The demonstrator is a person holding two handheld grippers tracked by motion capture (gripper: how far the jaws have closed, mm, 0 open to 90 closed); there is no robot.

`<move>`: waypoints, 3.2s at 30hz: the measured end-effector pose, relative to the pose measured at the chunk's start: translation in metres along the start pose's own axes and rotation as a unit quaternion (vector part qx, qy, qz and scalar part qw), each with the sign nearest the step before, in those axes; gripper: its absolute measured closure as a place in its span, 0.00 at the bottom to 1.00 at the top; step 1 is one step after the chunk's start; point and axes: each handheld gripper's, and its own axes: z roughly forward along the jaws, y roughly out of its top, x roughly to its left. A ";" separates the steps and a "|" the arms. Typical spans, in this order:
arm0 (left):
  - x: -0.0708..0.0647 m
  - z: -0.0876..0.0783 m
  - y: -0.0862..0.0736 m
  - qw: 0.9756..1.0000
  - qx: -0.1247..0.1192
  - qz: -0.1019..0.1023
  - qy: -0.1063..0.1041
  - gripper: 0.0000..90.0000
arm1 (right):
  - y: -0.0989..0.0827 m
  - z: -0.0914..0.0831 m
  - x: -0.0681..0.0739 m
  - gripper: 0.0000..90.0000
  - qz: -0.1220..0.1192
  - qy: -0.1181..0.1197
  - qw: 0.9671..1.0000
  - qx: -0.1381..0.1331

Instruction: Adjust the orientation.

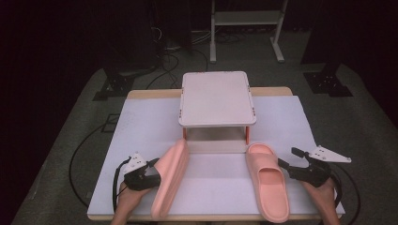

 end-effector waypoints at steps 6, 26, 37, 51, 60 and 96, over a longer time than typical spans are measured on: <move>-0.004 0.001 0.001 1.000 -0.003 0.002 0.000 0.42 | 0.000 0.000 0.000 0.25 0.000 0.000 1.000 0.000; -0.014 0.004 0.006 1.000 -0.012 0.011 -0.008 0.42 | 0.000 -0.002 0.000 0.25 -0.002 0.001 1.000 0.000; -0.019 0.008 0.007 1.000 -0.014 0.011 -0.013 0.40 | 0.000 -0.003 0.000 0.25 -0.001 0.001 1.000 -0.002; -0.038 0.025 0.010 0.999 0.005 0.032 -0.037 0.35 | -0.001 -0.007 -0.001 0.25 0.001 0.001 1.000 -0.006; -0.045 0.030 0.010 0.997 0.019 0.043 -0.059 0.41 | -0.003 -0.013 0.000 0.25 -0.002 0.016 1.000 -0.013; -0.054 0.032 0.008 0.996 0.028 0.057 -0.062 0.64 | -0.011 -0.005 0.021 0.29 -0.042 0.072 0.996 0.018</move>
